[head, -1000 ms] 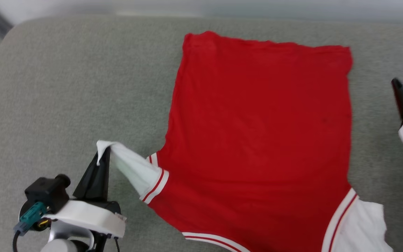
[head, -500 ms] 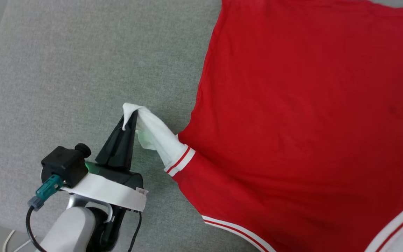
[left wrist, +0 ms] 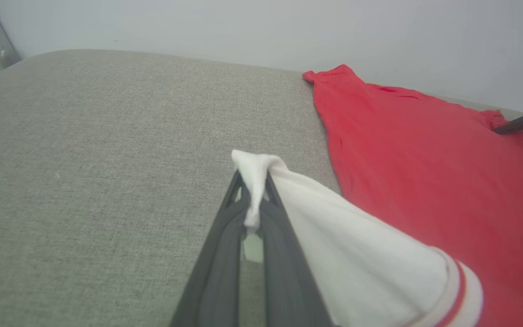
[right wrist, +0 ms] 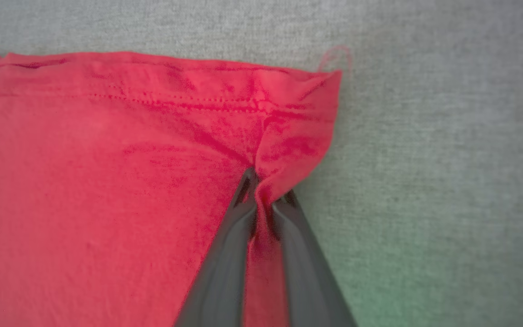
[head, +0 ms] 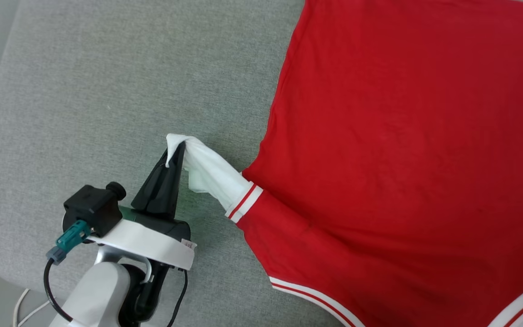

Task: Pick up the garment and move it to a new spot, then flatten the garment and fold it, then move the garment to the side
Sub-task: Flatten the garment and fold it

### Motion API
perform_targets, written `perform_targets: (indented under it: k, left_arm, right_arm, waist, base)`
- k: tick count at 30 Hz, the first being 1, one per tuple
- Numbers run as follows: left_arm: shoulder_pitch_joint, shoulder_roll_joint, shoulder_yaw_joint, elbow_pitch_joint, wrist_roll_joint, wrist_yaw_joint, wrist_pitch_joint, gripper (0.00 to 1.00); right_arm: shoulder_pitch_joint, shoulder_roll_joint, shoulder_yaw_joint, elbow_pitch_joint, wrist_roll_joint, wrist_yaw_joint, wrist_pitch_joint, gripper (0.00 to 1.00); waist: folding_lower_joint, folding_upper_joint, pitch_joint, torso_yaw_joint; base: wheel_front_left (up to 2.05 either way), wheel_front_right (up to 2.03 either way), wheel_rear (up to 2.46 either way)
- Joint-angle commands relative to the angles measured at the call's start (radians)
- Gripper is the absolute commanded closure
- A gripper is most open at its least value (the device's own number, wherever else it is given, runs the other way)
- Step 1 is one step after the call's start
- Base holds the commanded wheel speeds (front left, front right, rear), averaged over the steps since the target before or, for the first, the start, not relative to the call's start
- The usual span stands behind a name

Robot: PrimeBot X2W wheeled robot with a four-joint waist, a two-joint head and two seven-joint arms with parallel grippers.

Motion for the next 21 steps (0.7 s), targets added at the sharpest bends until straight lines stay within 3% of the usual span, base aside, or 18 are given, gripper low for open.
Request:
perform_targets:
  k: [1, 10, 16, 21]
  left_arm:
    - [0.005, 0.004, 0.002, 0.006, -0.004, -0.003, -0.004, 1.00]
    - [0.098, 0.037, 0.036, 0.042, -0.024, 0.051, 0.015, 1.00]
    - [0.186, 0.070, 0.074, 0.046, -0.042, 0.104, 0.039, 1.00]
    - [0.261, 0.099, 0.102, 0.034, -0.058, 0.143, 0.061, 1.00]
  right_arm:
    - [0.084, 0.033, 0.000, 0.056, -0.013, -0.001, 0.017, 1.00]
    - [0.106, -0.039, 0.069, -0.011, 0.029, -0.001, -0.047, 1.00]
    - [0.262, -0.083, 0.118, -0.098, 0.128, -0.001, -0.056, 1.00]
    - [0.470, -0.080, 0.107, -0.215, 0.206, -0.001, -0.053, 1.00]
  waist:
    - [0.0000, 0.0000, -0.022, -0.004]
    - [0.0000, 0.0000, -0.184, -0.065]
    - [0.0000, 0.0000, -0.295, -0.133]
    - [0.0000, 0.0000, -0.371, -0.192]
  base:
    - [0.00, 0.00, 0.00]
    - [0.00, 0.00, 0.00]
    - [0.00, 0.00, 0.00]
    - [0.00, 0.00, 0.00]
